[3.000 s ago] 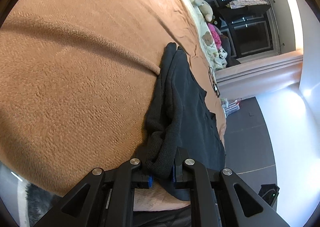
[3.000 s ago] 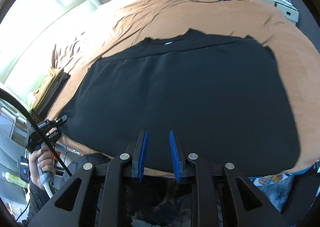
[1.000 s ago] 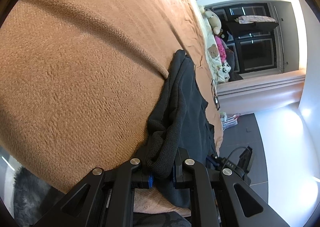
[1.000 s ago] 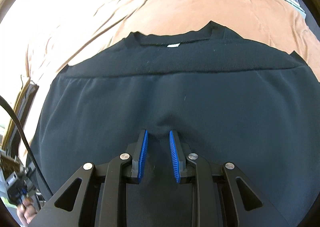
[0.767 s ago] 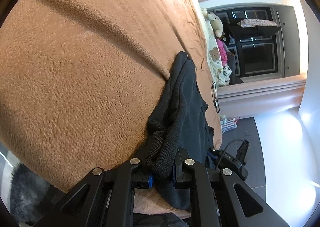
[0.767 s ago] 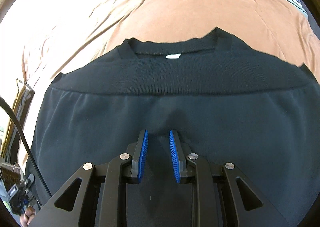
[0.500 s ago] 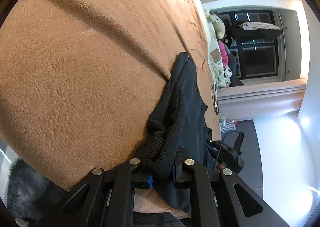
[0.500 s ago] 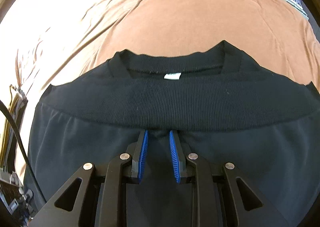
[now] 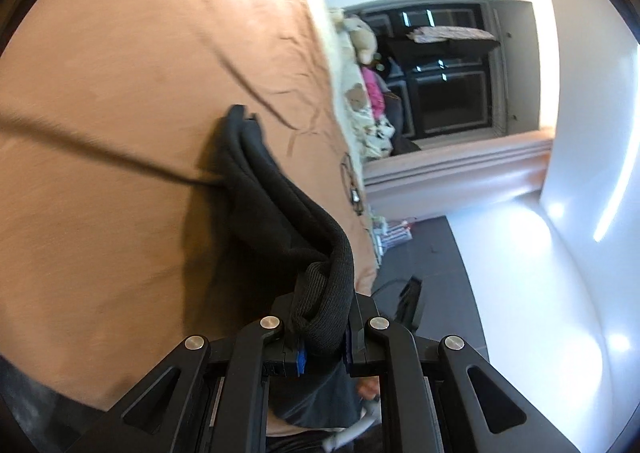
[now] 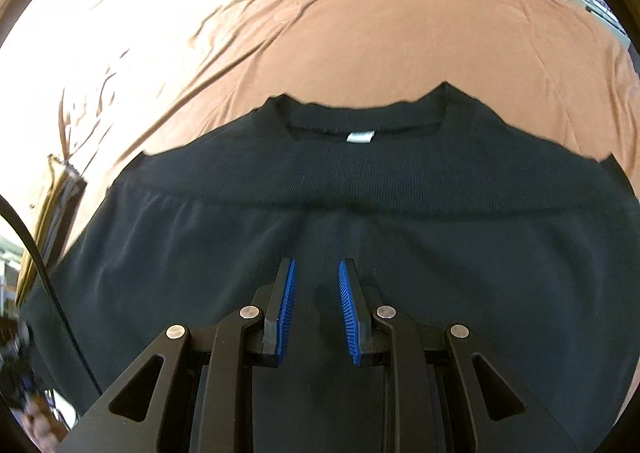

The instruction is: Fold small clothes

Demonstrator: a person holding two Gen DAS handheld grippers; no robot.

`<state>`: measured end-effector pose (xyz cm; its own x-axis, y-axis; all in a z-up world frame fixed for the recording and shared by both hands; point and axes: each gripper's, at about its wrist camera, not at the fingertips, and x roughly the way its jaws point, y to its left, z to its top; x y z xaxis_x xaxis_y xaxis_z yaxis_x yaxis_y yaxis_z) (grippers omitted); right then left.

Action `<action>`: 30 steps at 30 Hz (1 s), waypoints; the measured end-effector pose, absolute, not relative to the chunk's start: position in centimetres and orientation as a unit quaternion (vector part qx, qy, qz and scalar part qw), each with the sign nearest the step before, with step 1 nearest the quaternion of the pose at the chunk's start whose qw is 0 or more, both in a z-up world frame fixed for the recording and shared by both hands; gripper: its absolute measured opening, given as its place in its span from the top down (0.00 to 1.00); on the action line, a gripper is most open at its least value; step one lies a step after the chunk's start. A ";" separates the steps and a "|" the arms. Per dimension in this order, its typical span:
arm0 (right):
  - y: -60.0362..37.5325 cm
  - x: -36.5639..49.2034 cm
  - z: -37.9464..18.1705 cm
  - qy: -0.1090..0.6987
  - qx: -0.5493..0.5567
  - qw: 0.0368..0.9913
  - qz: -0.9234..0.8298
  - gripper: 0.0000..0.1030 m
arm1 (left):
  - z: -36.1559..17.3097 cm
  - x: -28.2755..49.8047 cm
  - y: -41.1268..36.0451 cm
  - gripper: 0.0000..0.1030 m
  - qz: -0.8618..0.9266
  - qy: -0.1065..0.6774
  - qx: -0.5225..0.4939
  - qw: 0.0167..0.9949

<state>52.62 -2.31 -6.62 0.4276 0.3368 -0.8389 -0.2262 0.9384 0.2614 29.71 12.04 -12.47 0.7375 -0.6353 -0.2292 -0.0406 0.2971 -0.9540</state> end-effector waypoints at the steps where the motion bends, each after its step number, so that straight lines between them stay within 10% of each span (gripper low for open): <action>1: -2.1 52.0 -6.9 0.510 0.058 0.841 0.173 0.81 | -12.0 30.0 11.8 0.87 -0.203 0.302 -0.556 0.748; 30: -7.2 38.2 -11.8 0.475 0.157 0.831 0.246 0.81 | -2.8 36.7 0.3 0.87 -0.310 0.330 -0.455 0.767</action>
<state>38.16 -7.16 -11.80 0.4289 0.5571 -0.7112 -0.2591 0.8300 0.4939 36.70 0.27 -2.80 0.5900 -0.7753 -0.2252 0.1748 0.3950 -0.9019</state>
